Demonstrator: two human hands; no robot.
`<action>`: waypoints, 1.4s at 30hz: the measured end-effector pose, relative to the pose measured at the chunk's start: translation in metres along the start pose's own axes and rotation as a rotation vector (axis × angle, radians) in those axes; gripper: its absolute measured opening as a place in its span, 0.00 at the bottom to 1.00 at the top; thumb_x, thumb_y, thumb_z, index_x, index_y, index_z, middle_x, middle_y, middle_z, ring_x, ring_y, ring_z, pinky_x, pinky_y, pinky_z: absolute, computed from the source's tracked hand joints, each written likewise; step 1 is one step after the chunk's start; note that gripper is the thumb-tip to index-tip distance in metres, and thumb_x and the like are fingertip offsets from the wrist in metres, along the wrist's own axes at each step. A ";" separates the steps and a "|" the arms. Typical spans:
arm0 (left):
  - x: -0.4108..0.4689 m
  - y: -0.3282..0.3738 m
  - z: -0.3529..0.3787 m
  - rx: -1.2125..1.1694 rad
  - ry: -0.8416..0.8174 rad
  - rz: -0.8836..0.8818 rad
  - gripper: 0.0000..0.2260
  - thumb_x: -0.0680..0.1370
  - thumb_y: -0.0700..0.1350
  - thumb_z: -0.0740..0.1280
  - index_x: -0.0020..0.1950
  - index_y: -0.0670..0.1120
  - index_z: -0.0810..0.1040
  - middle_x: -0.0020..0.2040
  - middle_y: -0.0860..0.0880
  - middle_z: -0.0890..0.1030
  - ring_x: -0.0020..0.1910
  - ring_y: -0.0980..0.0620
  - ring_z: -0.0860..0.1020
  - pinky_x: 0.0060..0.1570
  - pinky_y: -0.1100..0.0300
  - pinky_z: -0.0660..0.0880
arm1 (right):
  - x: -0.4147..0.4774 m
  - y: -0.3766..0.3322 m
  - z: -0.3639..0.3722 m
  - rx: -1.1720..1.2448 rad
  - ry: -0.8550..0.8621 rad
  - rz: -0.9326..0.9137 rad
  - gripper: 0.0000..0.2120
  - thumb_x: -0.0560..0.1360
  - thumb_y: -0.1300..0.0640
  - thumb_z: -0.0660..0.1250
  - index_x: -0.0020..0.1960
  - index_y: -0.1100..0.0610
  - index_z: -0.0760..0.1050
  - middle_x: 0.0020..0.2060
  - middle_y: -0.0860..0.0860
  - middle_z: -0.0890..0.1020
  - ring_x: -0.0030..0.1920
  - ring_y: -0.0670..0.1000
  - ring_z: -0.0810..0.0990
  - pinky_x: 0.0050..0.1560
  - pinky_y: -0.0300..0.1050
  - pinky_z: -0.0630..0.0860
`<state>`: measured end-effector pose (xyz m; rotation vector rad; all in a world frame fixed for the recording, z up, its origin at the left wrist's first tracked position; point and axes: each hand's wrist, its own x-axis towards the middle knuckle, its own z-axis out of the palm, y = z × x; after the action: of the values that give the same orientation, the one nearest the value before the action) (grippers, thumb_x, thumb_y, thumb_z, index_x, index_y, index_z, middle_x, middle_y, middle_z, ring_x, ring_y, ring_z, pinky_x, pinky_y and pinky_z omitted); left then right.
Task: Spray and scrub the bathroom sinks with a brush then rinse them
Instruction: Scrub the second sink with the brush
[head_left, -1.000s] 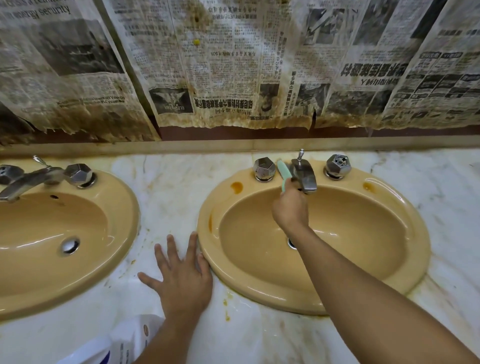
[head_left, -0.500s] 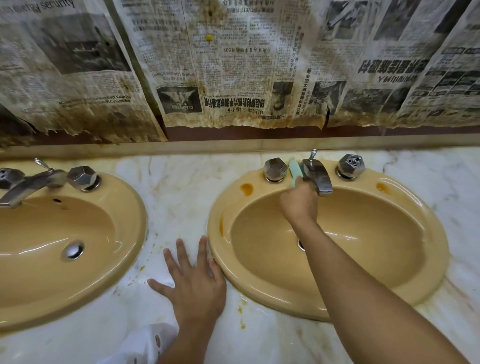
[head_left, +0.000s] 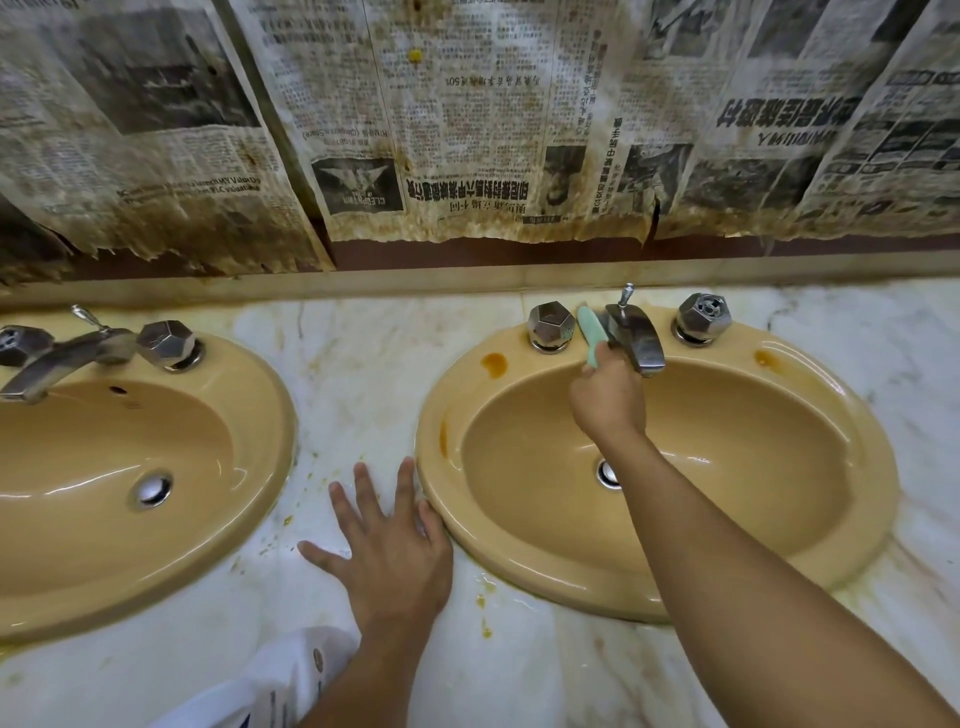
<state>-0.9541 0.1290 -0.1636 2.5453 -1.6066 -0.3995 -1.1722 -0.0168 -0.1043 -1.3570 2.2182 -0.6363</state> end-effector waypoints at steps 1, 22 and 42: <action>0.000 0.000 0.000 -0.001 0.005 0.002 0.25 0.84 0.59 0.45 0.82 0.66 0.47 0.84 0.52 0.44 0.82 0.46 0.36 0.72 0.23 0.42 | 0.006 -0.006 0.001 0.012 -0.004 0.004 0.18 0.81 0.62 0.57 0.70 0.60 0.70 0.57 0.63 0.78 0.57 0.64 0.78 0.50 0.53 0.76; 0.000 -0.001 0.002 -0.008 0.017 -0.005 0.24 0.85 0.60 0.45 0.82 0.67 0.49 0.85 0.53 0.45 0.83 0.49 0.37 0.73 0.24 0.41 | 0.040 0.109 -0.078 0.048 -0.247 -0.198 0.19 0.84 0.53 0.64 0.73 0.44 0.74 0.68 0.49 0.79 0.67 0.54 0.76 0.62 0.46 0.70; -0.003 0.001 0.003 0.002 0.042 -0.009 0.24 0.85 0.61 0.45 0.82 0.67 0.52 0.85 0.52 0.48 0.83 0.48 0.39 0.72 0.24 0.42 | 0.040 0.127 -0.108 -0.002 -0.194 -0.199 0.20 0.84 0.55 0.63 0.72 0.40 0.73 0.42 0.47 0.81 0.36 0.50 0.75 0.36 0.42 0.69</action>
<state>-0.9575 0.1315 -0.1657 2.5453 -1.5826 -0.3428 -1.3409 0.0141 -0.1014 -1.5829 1.9487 -0.5453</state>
